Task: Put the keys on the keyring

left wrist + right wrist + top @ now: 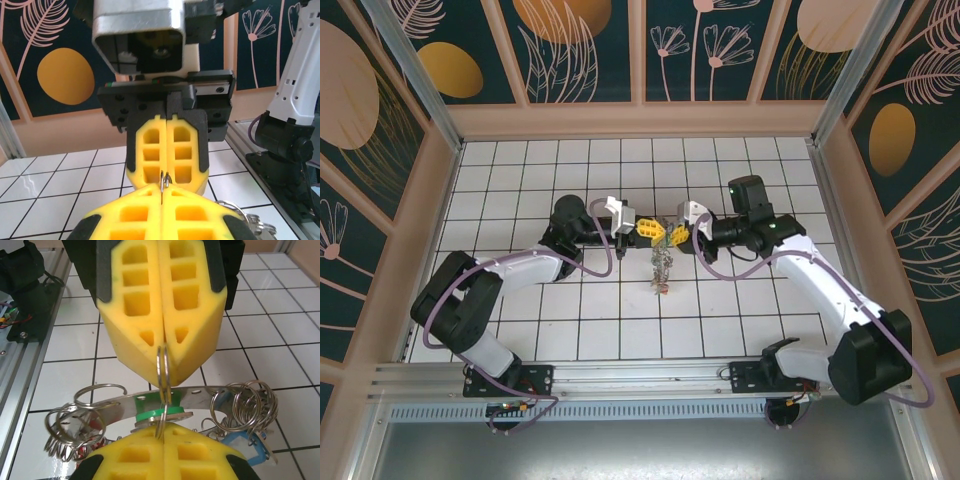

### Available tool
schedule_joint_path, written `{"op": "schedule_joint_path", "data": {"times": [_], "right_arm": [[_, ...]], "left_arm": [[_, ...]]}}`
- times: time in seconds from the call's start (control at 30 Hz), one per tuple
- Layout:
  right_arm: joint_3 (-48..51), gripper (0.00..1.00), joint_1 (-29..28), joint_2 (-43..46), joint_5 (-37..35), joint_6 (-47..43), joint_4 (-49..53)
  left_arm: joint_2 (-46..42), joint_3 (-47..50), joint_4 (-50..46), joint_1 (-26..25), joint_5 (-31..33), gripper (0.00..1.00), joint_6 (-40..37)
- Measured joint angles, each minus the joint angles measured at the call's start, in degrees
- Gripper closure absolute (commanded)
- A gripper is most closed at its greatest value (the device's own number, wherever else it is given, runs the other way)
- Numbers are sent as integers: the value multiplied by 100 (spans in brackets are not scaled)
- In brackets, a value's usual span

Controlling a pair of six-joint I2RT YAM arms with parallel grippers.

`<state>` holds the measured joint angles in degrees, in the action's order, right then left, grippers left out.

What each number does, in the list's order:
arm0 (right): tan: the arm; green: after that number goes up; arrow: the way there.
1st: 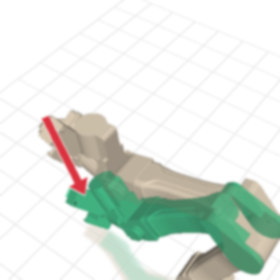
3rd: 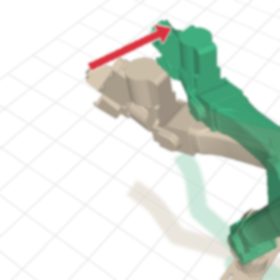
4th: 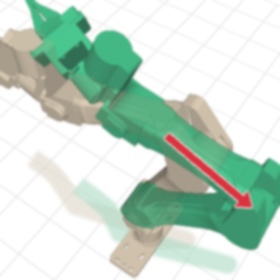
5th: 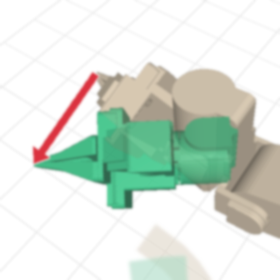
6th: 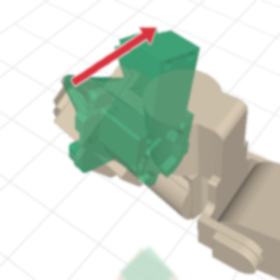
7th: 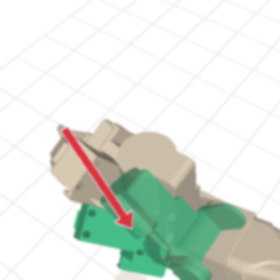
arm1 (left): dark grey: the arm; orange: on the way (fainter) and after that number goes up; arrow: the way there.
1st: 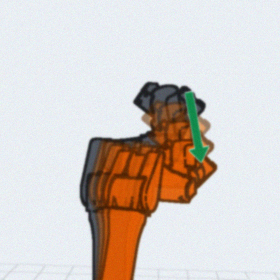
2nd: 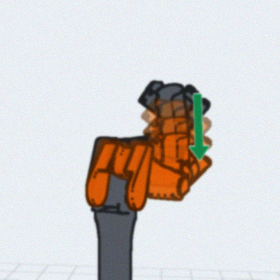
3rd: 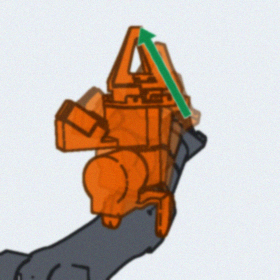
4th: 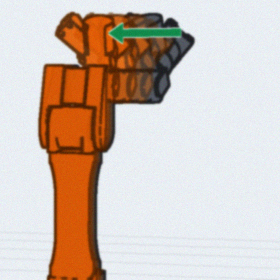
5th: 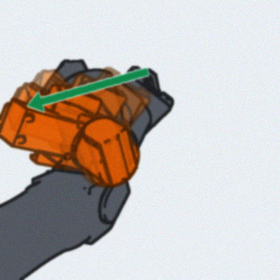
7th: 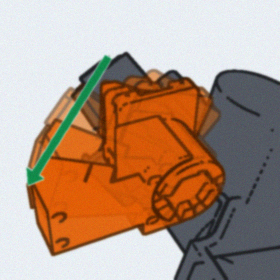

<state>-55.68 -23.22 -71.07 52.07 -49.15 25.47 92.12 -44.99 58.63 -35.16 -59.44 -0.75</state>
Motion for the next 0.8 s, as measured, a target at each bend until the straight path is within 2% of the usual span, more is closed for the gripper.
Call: {"op": "schedule_joint_path", "data": {"times": [0.13,0.2,0.33,0.4,0.57,0.8], "right_arm": [[-125,100,33,-323,120,-7,179],[-223,93,87,-461,192,-46,326],[-271,68,291,-457,334,-179,566],[-138,63,437,-251,374,-142,455],[70,62,664,424,592,-48,369],[70,63,531,308,807,-42,280]], "left_arm": [[70,2,74,0,-81,100,-7],[74,2,72,0,-125,100,-50],[74,2,26,0,-166,100,-181],[74,2,-37,0,-166,100,-260],[74,2,-225,0,-166,100,-426],[74,2,-472,0,-168,100,-616]]}}
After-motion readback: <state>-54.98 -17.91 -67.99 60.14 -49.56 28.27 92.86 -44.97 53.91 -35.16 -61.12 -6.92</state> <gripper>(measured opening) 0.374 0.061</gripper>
